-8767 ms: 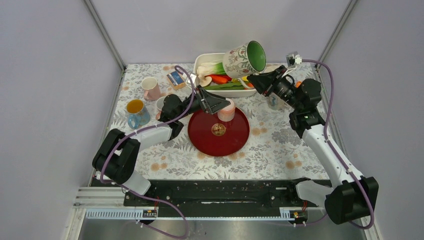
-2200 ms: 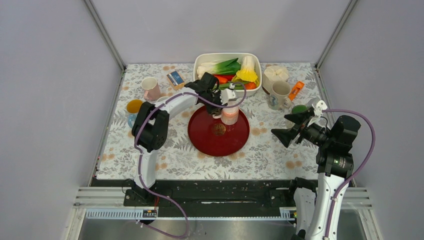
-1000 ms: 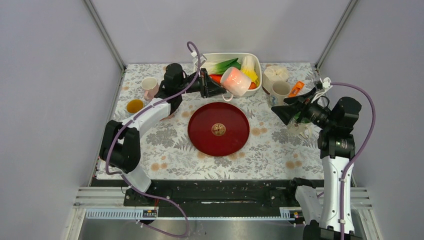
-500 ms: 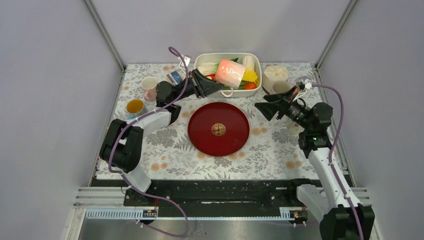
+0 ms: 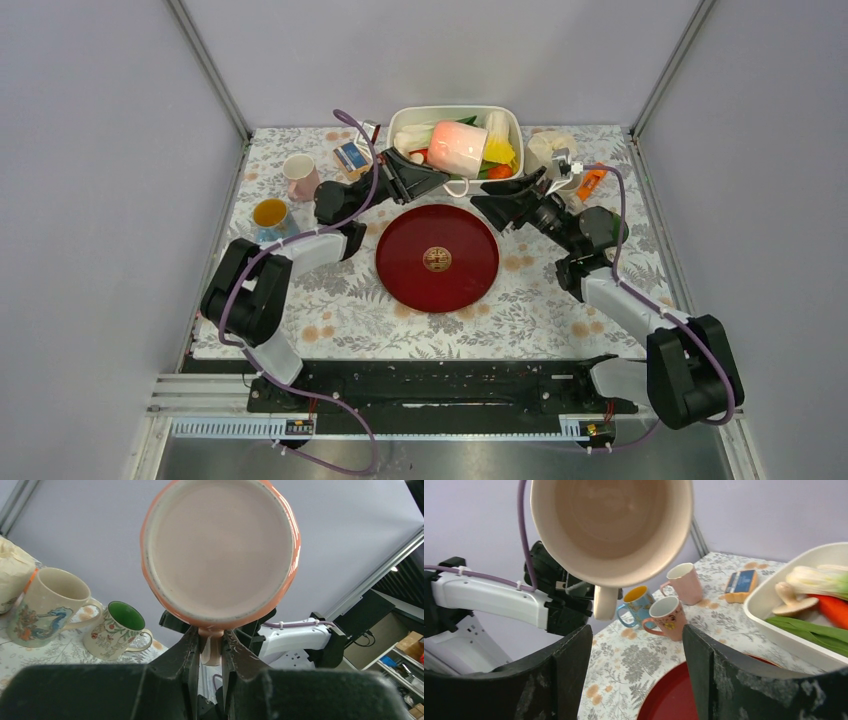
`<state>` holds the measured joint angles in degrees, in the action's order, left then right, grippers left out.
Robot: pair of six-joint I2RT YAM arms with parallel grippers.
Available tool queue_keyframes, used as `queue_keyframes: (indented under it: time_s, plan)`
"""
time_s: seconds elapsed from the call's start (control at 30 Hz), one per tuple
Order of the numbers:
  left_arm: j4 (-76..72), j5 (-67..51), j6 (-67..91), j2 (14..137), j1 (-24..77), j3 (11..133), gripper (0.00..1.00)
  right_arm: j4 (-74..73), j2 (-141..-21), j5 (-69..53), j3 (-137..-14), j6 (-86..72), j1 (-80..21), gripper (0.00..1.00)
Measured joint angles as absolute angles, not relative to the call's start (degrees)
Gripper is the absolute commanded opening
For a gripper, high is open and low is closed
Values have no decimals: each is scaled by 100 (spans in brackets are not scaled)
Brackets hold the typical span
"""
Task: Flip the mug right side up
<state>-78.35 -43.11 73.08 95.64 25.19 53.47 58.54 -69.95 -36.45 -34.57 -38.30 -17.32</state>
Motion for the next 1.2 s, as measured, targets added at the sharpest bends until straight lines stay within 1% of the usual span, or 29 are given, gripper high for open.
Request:
queue_keyframes:
  time_s: [0.27,0.67,0.87,1.03,1.2]
  plan:
    - [-7950,-4324,7373,9679,2609,5347,0,6589,-7303,-3542,-3459,-4091,-2180,73]
    - [-7979,-4335,7334,9854,2797,5347,0,6790,-7529,-3288,-3524,-4383,-2268,57]
    - [-8049,-4344,7310,9854,2875,5347,0,6790,-7553,-3194,-3524,-4462,-2272,44]
    - [-8064,-4307,7201,9854,2877,5347,0,6788,-7546,-3197,-3527,-4578,-2285,25]
    - [-8130,-4300,7078,9854,2915,5347,0,6737,-7448,-3186,-3531,-4678,-2287,18]
